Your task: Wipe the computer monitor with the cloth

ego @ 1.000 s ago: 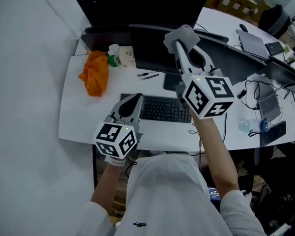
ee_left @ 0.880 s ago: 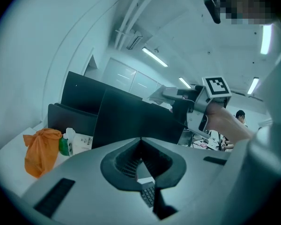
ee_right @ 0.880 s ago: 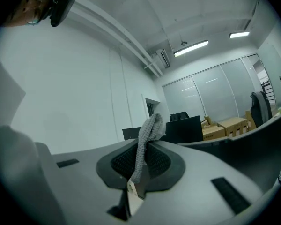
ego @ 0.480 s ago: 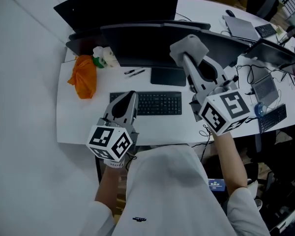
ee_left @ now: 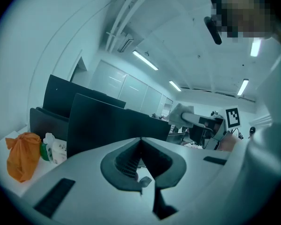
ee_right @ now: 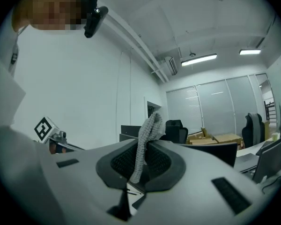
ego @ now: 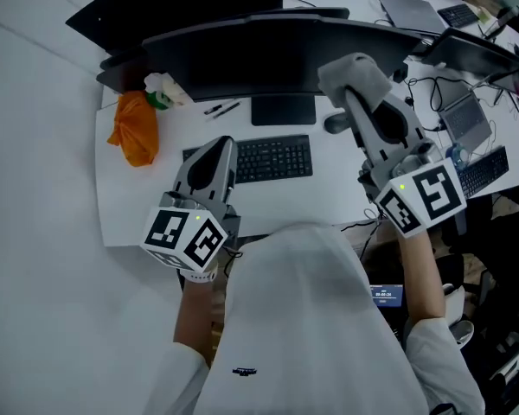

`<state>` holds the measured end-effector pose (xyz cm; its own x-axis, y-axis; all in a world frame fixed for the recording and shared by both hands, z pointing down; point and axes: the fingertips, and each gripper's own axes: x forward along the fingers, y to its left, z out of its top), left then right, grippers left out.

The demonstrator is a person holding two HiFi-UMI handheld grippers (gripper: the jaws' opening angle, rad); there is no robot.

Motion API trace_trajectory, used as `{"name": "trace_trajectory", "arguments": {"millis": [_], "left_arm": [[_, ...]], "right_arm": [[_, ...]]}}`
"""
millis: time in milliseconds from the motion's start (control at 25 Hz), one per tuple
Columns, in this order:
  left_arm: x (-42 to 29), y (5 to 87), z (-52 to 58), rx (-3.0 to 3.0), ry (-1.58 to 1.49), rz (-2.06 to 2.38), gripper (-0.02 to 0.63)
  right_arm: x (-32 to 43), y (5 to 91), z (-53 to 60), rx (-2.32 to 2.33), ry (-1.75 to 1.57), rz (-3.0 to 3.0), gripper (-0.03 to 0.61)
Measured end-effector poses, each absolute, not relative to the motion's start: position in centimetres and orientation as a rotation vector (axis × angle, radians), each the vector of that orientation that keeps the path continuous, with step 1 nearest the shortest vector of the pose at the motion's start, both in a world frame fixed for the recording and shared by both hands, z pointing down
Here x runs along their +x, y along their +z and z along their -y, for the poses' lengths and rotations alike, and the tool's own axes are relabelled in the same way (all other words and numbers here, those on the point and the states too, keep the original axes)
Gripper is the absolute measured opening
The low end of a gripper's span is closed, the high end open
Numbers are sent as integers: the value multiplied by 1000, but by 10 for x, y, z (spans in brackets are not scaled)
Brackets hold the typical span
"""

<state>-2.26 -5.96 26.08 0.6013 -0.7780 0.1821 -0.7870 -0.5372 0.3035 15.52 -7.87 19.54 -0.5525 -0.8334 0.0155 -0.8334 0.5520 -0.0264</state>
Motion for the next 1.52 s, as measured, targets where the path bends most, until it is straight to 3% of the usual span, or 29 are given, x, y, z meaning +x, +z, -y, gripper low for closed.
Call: {"name": "trace_trajectory", "arguments": {"millis": [680,1520], "left_arm": [[0,262,63,2536,30,1274,18],[-12,272,38,2570,115,1440,18]], "right_arm": [[250,253,-5,1673,41,2561,29],[249,292,-20,1653,172,2548,29]]}}
